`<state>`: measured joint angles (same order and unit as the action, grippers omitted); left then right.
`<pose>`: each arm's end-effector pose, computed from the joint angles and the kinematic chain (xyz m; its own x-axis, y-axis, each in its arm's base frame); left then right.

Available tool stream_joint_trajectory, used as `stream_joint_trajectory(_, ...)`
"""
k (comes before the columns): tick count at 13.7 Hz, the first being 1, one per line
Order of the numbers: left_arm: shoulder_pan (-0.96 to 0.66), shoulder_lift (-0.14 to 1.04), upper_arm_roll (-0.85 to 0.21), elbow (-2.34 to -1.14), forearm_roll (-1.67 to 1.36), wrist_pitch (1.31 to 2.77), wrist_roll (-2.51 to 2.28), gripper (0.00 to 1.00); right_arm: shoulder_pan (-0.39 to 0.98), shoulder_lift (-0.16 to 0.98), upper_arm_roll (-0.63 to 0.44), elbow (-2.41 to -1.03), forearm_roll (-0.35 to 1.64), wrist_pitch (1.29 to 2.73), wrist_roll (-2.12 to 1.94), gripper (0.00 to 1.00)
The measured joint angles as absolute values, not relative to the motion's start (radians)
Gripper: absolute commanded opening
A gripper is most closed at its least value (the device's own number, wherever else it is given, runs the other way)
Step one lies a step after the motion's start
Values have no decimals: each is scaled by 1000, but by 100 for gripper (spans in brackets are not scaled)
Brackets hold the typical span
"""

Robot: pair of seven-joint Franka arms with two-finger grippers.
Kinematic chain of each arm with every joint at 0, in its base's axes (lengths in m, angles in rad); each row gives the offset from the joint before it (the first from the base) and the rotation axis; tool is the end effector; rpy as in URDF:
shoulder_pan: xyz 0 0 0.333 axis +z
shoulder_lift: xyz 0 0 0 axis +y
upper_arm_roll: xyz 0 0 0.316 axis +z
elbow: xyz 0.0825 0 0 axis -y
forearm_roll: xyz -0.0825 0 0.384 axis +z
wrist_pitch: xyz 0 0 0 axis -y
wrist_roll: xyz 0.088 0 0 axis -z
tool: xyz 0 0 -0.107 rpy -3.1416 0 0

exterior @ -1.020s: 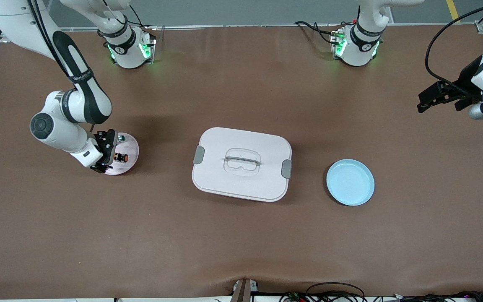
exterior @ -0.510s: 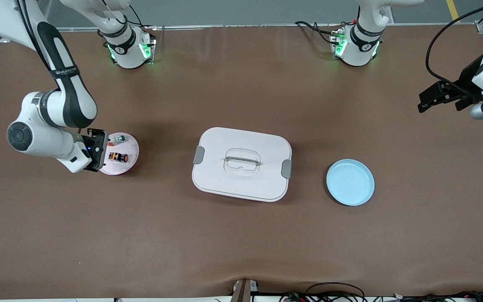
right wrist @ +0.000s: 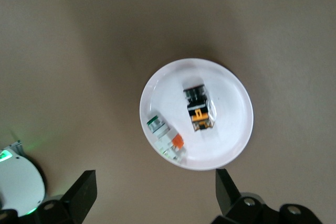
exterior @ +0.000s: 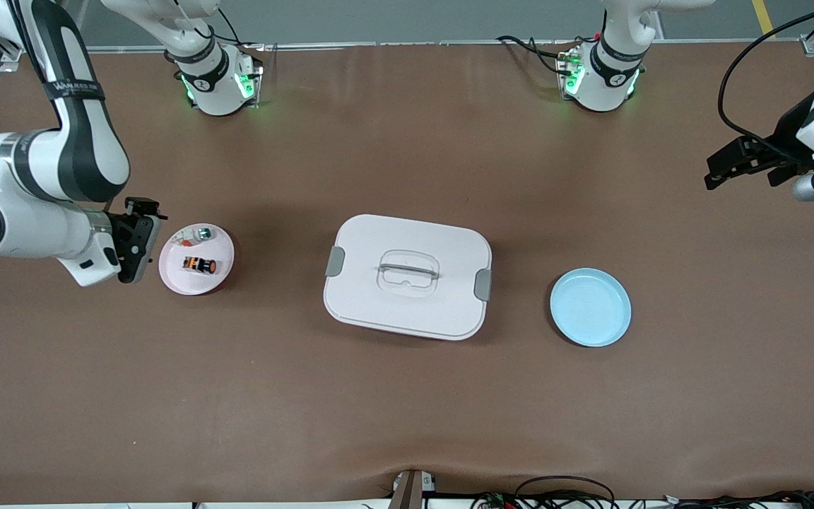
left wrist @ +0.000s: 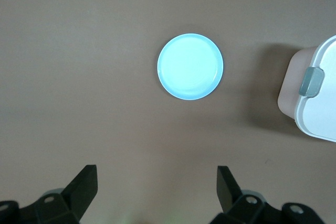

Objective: Transfer orange switch to right arm and place
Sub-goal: 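Open the right gripper and raise it off the switch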

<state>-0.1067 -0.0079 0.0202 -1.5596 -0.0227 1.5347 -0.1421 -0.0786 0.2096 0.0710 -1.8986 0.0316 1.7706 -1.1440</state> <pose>0.5463 -0.0498 0.6310 0.9983 0.0547 -0.0201 0.0551 -0.9983 0.0202 0.5661 -0.0030 0.3695 0.4136 0.9051 -0.0988 0.8485 -0.4226 -0.3185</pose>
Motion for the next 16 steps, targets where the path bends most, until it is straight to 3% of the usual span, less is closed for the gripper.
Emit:
stream_joint_trajectory(6, -106, -8, 20, -1560, -23, 1534, -142, 100, -79, 173, 70, -1703, 13, 1492, -893, 100)
stream_joint_trajectory(12, -106, -8, 21, -1560, -23, 1533, -142, 100, -83, 172, 74, -1572, -25, 1363, -525, 100)
stream_joint_trajectory(16, -106, -8, 21, -1560, -23, 1533, -142, 100, -94, 174, 70, -1531, -28, 1352, -435, 100)
